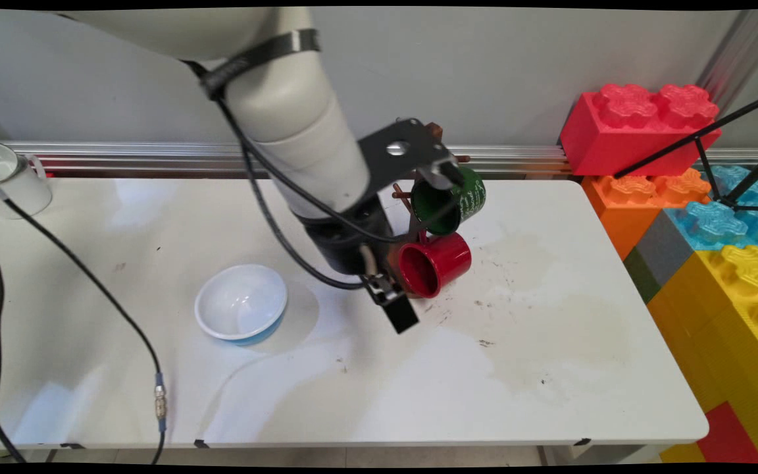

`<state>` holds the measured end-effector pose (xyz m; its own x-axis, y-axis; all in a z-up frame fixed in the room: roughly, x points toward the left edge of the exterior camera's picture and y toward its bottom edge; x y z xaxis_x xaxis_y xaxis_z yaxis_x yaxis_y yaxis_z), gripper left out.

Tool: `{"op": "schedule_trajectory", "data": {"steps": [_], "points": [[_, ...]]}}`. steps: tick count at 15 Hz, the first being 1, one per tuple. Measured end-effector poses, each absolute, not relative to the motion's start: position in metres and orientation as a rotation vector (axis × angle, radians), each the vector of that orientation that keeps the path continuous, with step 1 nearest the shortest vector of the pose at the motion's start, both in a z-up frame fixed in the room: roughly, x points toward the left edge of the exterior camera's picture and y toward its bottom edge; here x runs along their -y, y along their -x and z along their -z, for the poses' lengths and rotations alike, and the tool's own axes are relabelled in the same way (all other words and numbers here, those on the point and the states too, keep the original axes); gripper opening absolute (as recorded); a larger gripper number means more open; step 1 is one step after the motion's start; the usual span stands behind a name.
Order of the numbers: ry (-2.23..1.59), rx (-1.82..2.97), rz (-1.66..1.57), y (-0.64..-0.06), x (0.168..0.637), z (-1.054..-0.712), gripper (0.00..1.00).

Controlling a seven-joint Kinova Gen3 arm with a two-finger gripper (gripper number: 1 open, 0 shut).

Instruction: Pick up the green mug from the rack

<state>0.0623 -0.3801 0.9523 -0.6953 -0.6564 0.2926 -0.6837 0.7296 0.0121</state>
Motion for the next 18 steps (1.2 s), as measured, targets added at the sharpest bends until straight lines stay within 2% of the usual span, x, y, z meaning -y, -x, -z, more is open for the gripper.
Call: {"op": "schedule_trajectory", "data": {"steps": [8,18], "points": [[-1.237,2.59,-0.182,-0.017,0.387,-0.943,1.0],[-1.383,2.414,-0.318,0.0,0.399,-0.932,1.0]]}}
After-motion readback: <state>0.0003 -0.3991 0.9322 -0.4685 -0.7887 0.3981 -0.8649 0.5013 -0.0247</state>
